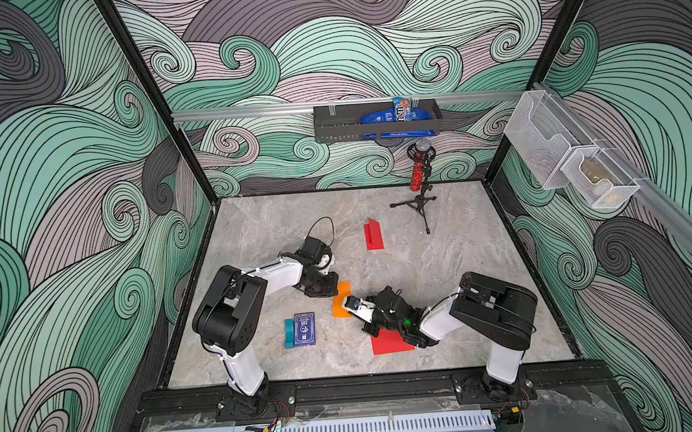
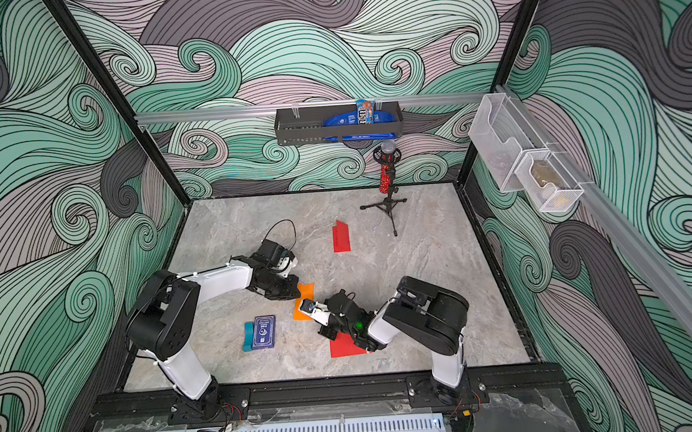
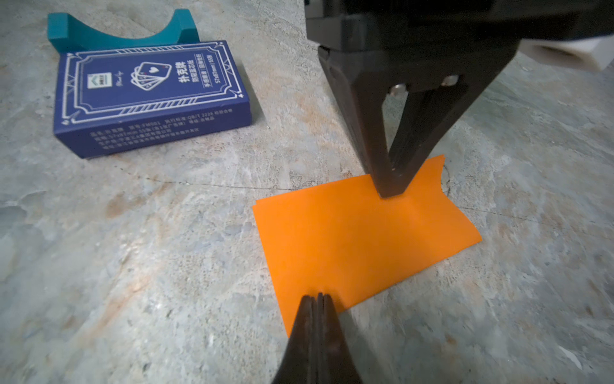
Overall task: Fold the square paper along the opposite sides
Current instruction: Smooth out the paper at the center of the board.
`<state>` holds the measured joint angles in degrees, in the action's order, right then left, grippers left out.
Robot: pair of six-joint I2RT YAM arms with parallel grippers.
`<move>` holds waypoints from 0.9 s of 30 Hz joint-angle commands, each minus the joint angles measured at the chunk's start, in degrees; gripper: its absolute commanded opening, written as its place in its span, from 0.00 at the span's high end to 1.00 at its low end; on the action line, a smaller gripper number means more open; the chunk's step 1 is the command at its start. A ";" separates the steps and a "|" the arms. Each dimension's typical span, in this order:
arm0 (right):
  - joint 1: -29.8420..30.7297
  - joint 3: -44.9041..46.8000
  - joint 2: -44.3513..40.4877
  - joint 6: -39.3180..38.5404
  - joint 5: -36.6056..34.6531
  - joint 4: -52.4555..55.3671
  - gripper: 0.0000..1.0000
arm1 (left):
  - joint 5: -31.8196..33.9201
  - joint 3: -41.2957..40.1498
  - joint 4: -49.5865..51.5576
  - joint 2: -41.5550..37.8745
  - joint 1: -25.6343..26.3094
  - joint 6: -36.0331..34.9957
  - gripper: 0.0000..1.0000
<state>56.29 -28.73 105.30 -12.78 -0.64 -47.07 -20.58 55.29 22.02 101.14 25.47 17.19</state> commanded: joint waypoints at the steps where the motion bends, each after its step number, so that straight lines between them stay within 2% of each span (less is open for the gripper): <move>1: 2.09 3.05 1.90 1.17 2.49 14.15 0.96 | 4.32 0.79 1.73 0.48 -0.88 0.16 1.00; 13: 2.17 2.80 -3.26 0.42 4.15 12.07 0.97 | 4.23 0.70 1.95 -0.23 -0.81 0.30 1.00; 18: -4.41 0.56 -7.12 2.33 10.22 4.66 0.98 | 3.98 0.02 1.78 -0.68 -0.77 0.51 1.00; 22: -8.29 -5.49 -2.19 5.79 8.91 -2.30 0.98 | 3.09 -0.53 1.45 -0.68 -0.60 0.89 1.00; 27: -8.58 -14.49 7.01 3.51 5.59 0.98 1.00 | 2.53 -0.62 1.42 -0.44 -0.60 0.94 1.00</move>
<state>47.51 -41.04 109.10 -8.99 6.11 -46.37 -19.35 55.37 21.87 101.01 25.10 17.65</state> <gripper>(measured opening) 0.043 0.047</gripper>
